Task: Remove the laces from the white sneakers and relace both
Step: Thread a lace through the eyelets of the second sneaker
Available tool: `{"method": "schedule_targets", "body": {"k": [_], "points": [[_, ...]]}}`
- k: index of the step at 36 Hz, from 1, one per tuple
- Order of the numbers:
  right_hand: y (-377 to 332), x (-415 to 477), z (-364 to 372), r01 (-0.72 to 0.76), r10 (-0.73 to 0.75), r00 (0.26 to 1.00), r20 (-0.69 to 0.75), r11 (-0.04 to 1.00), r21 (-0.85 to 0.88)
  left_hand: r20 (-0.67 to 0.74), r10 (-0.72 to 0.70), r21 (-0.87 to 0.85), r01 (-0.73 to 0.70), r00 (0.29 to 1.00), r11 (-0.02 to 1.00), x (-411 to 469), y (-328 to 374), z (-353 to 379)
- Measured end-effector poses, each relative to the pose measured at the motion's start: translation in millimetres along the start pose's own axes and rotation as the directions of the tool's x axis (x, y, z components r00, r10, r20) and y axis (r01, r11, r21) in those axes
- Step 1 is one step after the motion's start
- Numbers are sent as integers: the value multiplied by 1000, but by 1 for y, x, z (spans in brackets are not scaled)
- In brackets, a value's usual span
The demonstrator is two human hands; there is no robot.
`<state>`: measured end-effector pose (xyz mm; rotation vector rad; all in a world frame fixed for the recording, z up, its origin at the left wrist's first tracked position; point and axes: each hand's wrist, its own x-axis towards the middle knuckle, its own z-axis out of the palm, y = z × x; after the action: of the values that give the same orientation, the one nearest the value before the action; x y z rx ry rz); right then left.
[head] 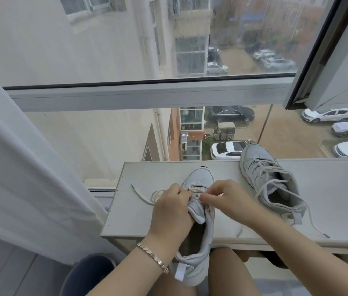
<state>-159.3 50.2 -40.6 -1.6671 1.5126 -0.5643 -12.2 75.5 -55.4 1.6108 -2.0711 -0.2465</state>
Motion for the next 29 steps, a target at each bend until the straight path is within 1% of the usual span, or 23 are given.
{"method": "schedule_targets", "body": {"k": [3,9,15,17,20,24,27,29], "points": [[-3,6,-3,-38,39,998,50,999,-27,-17,-20,-39,19,1000,999,2,1,-1],[-4,15,-1,-22,22,1000,-2,999,-41,-43,-15,-67,12,999,998,0,-2,0],[-7,18,-1,16,-15,1000,3,989,-148,-44,8,-63,-11,999,998,0,-1,1],[-8,17,1,39,-45,999,-24,972,-232,-48,8,-57,-11,999,998,0,0,1],[-10,13,6,44,-88,990,-107,931,-363,-56,5,-49,-8,998,999,0,1,1],[-10,11,9,67,-131,982,-137,917,-393,-78,-12,-39,9,997,999,0,0,1],[-8,6,7,123,-210,963,-167,900,-419,-66,-31,-24,30,997,999,2,-1,1],[-6,1,-2,154,-254,943,-216,906,-394,-60,-48,-16,47,997,999,5,-4,0]]}}
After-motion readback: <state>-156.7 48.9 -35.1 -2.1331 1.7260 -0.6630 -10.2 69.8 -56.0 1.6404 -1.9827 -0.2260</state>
